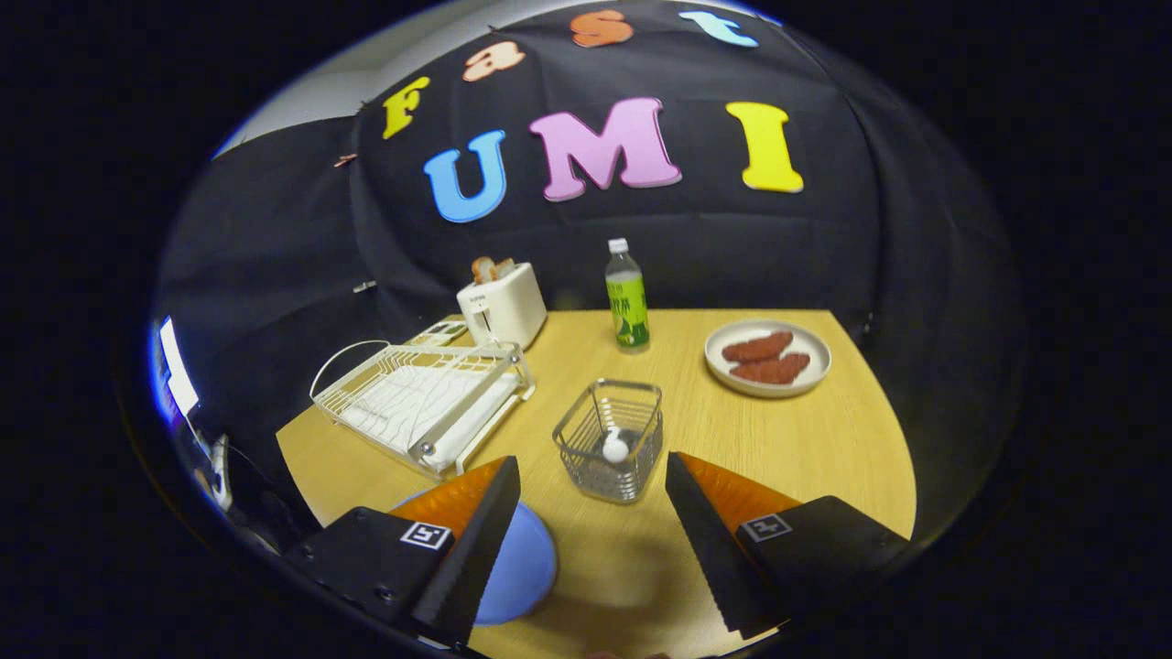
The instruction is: Take the plate from the dish rack, then take the spoon from the basket and place it into the plate.
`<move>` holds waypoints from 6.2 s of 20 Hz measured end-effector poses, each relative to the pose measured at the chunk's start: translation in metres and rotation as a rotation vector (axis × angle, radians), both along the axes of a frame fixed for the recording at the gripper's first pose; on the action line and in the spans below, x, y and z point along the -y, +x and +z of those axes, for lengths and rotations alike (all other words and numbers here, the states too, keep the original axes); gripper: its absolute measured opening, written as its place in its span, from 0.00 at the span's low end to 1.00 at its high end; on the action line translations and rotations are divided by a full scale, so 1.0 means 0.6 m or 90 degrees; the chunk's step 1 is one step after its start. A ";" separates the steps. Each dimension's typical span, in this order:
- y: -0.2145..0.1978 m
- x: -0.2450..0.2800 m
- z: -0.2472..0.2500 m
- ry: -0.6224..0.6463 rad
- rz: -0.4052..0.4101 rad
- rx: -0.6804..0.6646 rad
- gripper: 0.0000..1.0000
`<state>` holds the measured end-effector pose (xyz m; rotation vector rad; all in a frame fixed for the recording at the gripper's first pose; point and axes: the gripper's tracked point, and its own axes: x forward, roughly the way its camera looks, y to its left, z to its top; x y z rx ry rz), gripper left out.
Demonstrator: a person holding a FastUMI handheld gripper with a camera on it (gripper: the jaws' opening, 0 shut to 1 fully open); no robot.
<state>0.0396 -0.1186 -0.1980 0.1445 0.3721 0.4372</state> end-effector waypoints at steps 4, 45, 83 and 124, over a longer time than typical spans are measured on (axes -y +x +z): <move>0.026 -0.019 0.002 -0.039 0.025 0.063 0.98; 0.044 -0.006 0.101 -0.031 0.053 0.052 0.17; -0.152 -0.223 -0.107 -0.102 0.337 -0.079 0.24; -0.077 0.006 0.383 -0.045 -0.406 0.186 0.98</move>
